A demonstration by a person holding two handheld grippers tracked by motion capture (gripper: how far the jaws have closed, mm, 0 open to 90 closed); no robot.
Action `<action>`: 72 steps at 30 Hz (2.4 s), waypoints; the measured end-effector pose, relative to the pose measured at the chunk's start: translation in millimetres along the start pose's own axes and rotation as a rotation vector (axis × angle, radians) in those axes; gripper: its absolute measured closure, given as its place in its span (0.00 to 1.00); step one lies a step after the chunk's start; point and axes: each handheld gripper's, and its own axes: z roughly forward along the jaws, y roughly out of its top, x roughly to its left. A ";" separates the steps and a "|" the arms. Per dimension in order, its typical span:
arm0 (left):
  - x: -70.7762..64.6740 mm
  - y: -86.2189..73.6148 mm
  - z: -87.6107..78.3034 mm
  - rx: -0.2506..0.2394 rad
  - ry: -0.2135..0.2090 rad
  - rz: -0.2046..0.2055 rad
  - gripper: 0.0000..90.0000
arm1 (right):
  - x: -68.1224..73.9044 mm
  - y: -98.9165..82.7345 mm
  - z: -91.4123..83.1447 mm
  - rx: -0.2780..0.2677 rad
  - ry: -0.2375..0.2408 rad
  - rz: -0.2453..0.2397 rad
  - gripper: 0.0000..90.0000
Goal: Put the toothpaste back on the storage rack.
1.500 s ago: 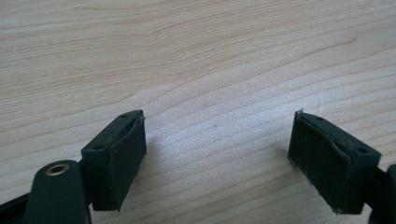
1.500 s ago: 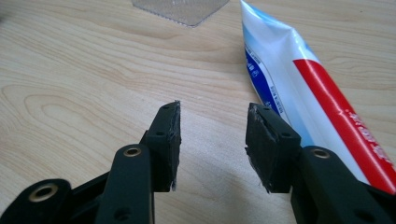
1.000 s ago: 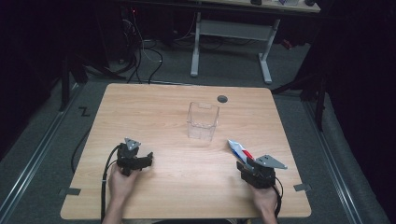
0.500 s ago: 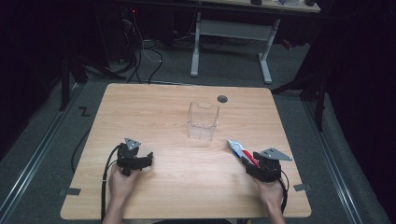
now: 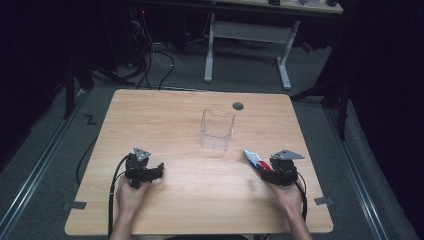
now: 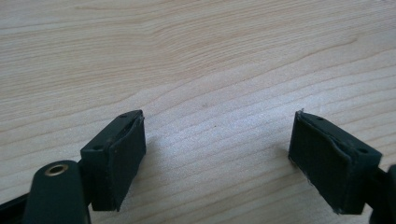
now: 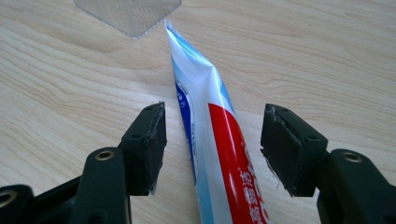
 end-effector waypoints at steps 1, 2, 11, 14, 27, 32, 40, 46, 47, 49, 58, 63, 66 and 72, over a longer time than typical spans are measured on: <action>0.0 0.0 0.0 0.000 0.000 0.000 0.21 | -0.1 4.0 3.1 0.024 0.000 -0.014 0.46; 0.0 0.0 0.0 0.000 0.000 0.000 0.21 | 0.1 6.0 4.6 0.036 0.000 -0.022 0.46; 0.0 0.0 0.0 0.000 0.000 0.000 0.21 | -3.4 13.9 15.7 0.089 0.012 -0.041 0.52; 0.0 0.0 0.0 0.000 0.000 0.000 0.21 | -3.6 17.4 18.4 0.112 0.011 -0.052 0.52; -0.1 0.1 0.0 0.000 0.001 0.000 0.21 | -2.5 28.3 29.3 0.175 0.014 -0.089 0.55; -0.1 0.1 0.0 0.000 0.001 0.000 0.21 | -5.5 30.5 35.7 0.201 0.025 -0.080 0.56; -0.1 0.1 0.1 0.000 0.001 0.000 0.21 | -7.9 30.0 41.0 0.229 0.040 -0.061 0.56; -0.1 0.1 0.1 0.000 0.001 0.000 0.21 | -7.6 30.4 44.5 0.239 0.049 -0.054 0.59; -0.1 0.1 0.1 0.000 0.001 0.000 0.21 | -7.6 30.4 45.1 0.243 0.053 -0.055 0.59; -0.1 0.1 0.1 0.000 0.001 -0.001 0.21 | -7.3 30.1 46.5 0.251 0.063 -0.053 0.60; -0.1 0.1 0.1 0.000 0.001 0.000 0.21 | -3.4 29.9 50.1 0.279 0.058 -0.085 0.61; 0.0 0.1 0.0 0.001 0.001 0.001 0.21 | 0.3 31.7 55.5 0.343 0.043 -0.142 0.60; -0.1 0.1 0.0 0.000 0.001 0.000 0.21 | -1.0 33.5 56.6 0.356 0.057 -0.131 0.61; -0.2 0.0 0.0 0.000 0.001 -0.001 0.21 | -6.1 34.0 57.7 0.364 0.088 -0.098 0.62</action>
